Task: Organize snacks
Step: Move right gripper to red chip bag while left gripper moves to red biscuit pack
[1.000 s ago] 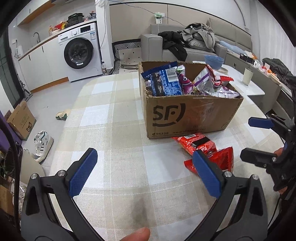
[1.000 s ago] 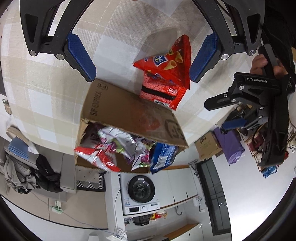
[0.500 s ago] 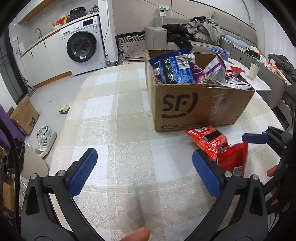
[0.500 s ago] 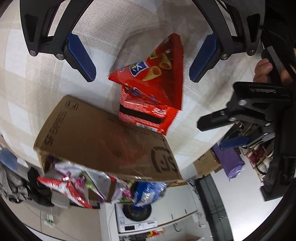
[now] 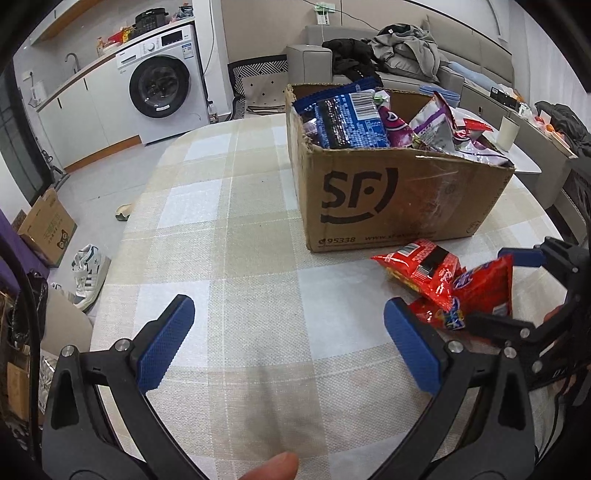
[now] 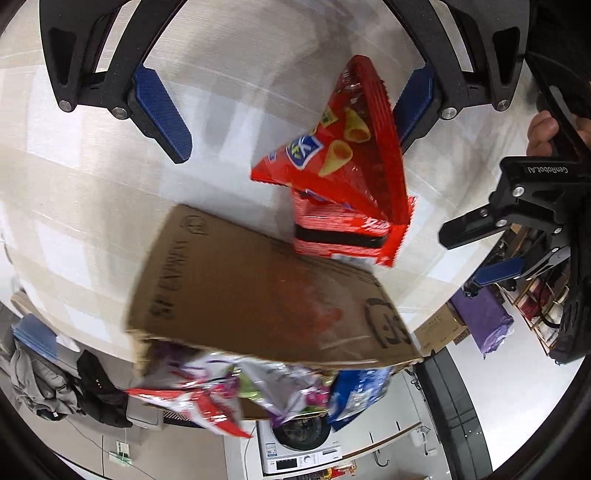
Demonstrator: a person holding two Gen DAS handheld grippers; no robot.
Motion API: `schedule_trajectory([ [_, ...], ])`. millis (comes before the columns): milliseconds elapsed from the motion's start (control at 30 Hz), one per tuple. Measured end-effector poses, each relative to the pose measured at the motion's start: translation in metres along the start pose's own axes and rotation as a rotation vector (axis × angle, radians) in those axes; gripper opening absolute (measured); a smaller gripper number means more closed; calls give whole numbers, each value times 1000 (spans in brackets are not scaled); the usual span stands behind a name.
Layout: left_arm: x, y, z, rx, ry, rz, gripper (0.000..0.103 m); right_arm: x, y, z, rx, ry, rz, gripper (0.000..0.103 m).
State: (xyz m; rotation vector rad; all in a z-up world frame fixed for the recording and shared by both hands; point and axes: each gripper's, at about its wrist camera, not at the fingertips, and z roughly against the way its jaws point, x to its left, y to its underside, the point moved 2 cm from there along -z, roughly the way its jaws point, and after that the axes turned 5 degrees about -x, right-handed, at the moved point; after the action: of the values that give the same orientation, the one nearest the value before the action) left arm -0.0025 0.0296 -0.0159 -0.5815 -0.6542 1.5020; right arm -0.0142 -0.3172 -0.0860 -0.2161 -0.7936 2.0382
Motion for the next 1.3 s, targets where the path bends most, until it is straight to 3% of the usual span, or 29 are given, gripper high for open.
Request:
schedule_trajectory([
  [467,-28,4,-8,6,79,-42,102,-72,-3,14,-1,91,-90,103],
  [867,-69,4,-38,31,131,-144,102,-56,4,14,-6,-27,-121,103],
  [1167,-71,0,-67,66,191,-115,102,-52,5,-3,19,0,-139,103],
  [1300,-79,3,-74,69,213,-166,102,-50,5,-3,20,11,-128,103],
])
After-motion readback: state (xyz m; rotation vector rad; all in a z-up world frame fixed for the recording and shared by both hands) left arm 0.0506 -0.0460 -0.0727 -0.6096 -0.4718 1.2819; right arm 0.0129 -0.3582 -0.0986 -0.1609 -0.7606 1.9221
